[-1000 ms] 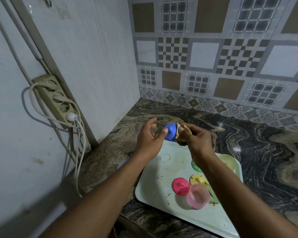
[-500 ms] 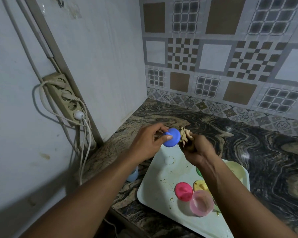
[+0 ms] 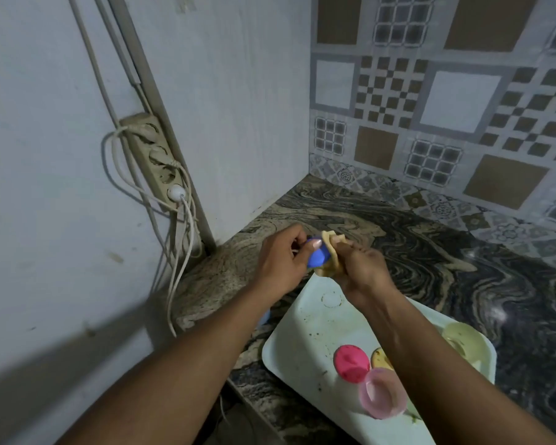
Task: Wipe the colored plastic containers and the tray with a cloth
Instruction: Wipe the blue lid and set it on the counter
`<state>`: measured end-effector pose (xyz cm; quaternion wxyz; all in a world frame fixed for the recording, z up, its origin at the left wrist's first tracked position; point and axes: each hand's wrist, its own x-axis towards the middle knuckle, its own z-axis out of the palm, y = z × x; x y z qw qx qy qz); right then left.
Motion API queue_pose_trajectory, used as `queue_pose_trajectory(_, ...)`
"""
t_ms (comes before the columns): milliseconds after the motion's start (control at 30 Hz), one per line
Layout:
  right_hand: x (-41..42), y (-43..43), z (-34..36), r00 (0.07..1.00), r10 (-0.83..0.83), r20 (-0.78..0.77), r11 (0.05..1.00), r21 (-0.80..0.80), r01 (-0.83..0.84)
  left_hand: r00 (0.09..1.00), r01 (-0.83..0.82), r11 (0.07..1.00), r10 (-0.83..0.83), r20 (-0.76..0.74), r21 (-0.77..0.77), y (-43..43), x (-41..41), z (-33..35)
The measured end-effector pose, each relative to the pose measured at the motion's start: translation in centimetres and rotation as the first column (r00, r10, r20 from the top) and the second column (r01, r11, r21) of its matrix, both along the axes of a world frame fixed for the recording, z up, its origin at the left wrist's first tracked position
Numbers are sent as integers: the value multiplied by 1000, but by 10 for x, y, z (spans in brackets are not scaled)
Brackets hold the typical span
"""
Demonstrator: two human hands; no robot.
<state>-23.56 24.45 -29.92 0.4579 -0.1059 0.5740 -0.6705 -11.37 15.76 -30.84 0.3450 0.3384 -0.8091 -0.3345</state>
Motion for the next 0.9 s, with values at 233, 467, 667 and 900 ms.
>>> queue_pose_trajectory(233,-1,-21,-21,891,-55,451,998,9,57,985,-172,976,168,40,136,-9,38,-18)
queue_pose_trajectory(467,36,-34,-32,890,221,399,972,-21,-232,967,-243,961,230,106,135,-35,79,-44)
queue_pose_trajectory(667,54,-33,-54,959,203,200,956,170,-238,979,-167,979,151,137,116,-34,100,-81)
queue_pose_trajectory(900,71,-24,-76,988,68,136,973,210,-96,980,-27,1000,28,195,-7,-28,108,-105)
